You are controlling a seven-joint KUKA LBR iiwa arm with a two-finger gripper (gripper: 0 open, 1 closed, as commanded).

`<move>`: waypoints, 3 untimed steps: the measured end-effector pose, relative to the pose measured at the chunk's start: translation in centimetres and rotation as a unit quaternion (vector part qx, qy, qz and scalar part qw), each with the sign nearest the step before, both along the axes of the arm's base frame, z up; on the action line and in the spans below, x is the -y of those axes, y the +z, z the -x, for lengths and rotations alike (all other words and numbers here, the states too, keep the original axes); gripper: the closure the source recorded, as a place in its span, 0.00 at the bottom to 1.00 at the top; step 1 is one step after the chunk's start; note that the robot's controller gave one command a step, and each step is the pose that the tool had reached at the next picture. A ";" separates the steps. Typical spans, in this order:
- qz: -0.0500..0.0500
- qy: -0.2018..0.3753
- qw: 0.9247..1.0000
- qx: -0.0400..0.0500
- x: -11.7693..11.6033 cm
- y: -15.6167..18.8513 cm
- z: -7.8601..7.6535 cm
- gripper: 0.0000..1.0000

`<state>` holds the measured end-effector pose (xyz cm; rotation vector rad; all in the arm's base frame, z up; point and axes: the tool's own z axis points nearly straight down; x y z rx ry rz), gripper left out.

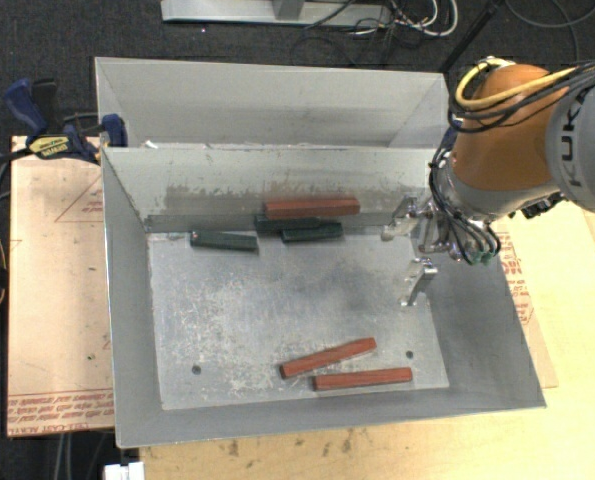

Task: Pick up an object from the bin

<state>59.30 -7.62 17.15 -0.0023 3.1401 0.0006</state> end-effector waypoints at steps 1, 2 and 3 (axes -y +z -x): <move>0.000 0.000 1.000 0.000 0.0 0.0 0.0 0.00; 0.001 0.015 1.000 0.004 -2.0 -3.9 2.7 0.00; 0.000 -0.008 1.000 -0.003 -4.3 -9.0 3.3 0.00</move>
Offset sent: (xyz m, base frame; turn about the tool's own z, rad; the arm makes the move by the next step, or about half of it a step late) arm -0.0521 0.0396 -0.0742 -0.0559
